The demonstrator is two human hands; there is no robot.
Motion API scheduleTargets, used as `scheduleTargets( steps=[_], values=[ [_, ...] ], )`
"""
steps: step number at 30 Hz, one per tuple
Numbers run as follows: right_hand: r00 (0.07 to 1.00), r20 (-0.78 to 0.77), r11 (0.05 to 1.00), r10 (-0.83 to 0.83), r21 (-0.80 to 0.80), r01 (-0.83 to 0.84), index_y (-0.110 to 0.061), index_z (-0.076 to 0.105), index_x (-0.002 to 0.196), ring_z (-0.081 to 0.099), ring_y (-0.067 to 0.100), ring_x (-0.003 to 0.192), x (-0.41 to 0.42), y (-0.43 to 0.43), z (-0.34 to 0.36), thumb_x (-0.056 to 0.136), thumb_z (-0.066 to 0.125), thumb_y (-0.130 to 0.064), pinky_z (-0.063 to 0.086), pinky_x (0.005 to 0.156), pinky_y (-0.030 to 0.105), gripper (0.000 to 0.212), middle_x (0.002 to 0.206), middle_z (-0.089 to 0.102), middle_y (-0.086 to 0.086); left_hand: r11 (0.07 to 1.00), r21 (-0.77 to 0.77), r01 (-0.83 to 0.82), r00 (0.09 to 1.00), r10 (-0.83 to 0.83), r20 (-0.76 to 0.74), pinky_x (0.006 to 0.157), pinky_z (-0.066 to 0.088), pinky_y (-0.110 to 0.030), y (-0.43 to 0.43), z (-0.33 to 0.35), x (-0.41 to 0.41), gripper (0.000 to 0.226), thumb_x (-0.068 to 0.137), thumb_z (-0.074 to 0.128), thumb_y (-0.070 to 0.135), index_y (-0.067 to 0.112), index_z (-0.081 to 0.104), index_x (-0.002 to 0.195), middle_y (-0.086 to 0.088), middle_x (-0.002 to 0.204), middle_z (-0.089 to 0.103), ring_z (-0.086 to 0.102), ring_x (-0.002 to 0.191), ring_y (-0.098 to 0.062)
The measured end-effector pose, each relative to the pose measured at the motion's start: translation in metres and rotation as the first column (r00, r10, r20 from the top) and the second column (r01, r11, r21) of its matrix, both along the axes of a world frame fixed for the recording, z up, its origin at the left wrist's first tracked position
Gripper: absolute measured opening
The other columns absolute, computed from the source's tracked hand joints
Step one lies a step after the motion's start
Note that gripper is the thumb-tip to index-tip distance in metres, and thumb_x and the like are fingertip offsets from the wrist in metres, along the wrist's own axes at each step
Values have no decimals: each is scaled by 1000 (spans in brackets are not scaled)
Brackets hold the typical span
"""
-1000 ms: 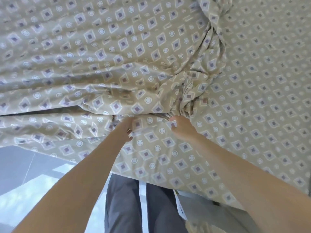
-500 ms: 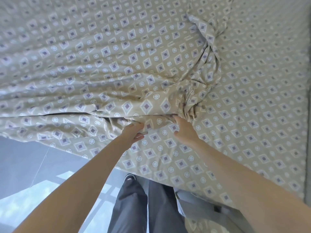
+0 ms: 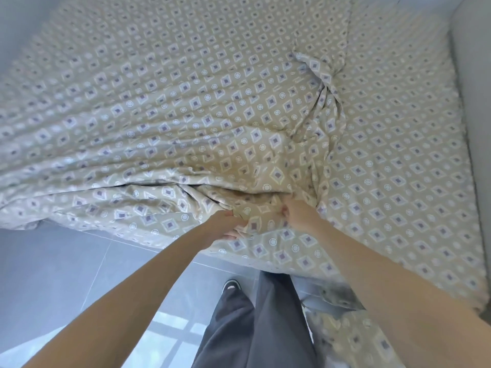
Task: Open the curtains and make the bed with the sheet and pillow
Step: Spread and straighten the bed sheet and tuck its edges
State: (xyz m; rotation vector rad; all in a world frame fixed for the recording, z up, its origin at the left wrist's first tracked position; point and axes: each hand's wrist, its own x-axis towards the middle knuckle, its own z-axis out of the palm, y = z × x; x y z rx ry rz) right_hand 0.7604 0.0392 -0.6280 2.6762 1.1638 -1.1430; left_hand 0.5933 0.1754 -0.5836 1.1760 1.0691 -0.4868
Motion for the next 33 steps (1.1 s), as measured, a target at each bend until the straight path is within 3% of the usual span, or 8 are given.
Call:
scheduleTargets(
  steps=[7,10,12,14,17,23,28,33],
  values=[
    [962,50,901,-268,365,233,-8,45,102,43,20,59,-46,-36,49,98,35,-2,27,49,28,13,71,48,6,933,306,187,977,-210,44,67,40,-23,-12,40,-33,13,87,63,24,12,62,88,0,86,53,50,79,-15],
    [944,66,851,-323,457,259,-11,43,95,38,14,55,-65,-51,71,100,33,-6,30,52,30,13,68,46,4,761,565,317,924,-382,-5,85,34,-25,-20,60,-43,33,89,59,40,7,64,87,2,111,33,32,107,-16],
    [939,64,850,-337,450,274,-9,43,94,43,20,61,-72,-58,80,100,32,-7,35,57,37,13,75,51,11,685,631,364,884,-467,-4,95,35,-32,-24,73,-48,47,89,51,52,7,67,87,3,117,39,36,113,-17],
    [939,64,865,-339,412,284,-9,42,106,51,27,67,-83,-70,97,99,32,-7,41,59,40,13,81,55,14,669,638,382,866,-500,5,73,39,-30,-32,89,-55,45,93,46,49,7,56,78,-3,93,55,52,89,-20],
    [948,91,893,-306,371,253,-5,34,128,59,32,73,-98,-86,112,96,36,-4,47,63,44,32,86,58,15,611,684,399,846,-534,-17,55,28,-27,-48,104,-68,38,99,41,34,15,38,66,-1,66,43,44,64,-17],
    [951,154,933,-268,289,216,-10,36,107,56,28,73,-143,-135,146,98,37,-6,41,62,39,10,81,54,10,671,663,333,873,-485,53,57,33,-27,-95,126,-116,30,101,36,33,12,46,82,-2,74,47,48,66,-17],
    [964,179,931,-199,341,129,-8,41,124,60,28,79,-173,-160,154,95,43,-10,50,75,44,29,91,62,8,717,613,332,889,-455,51,71,32,-29,-123,131,-156,31,103,31,34,9,45,91,-3,81,46,45,80,-20],
    [911,176,862,-373,429,270,-8,53,107,51,30,106,-200,-178,158,94,45,-11,38,92,40,15,108,57,9,812,554,183,954,-283,100,72,40,-32,-127,132,-183,37,103,30,33,5,54,110,-12,94,56,50,89,-24]
  ],
)
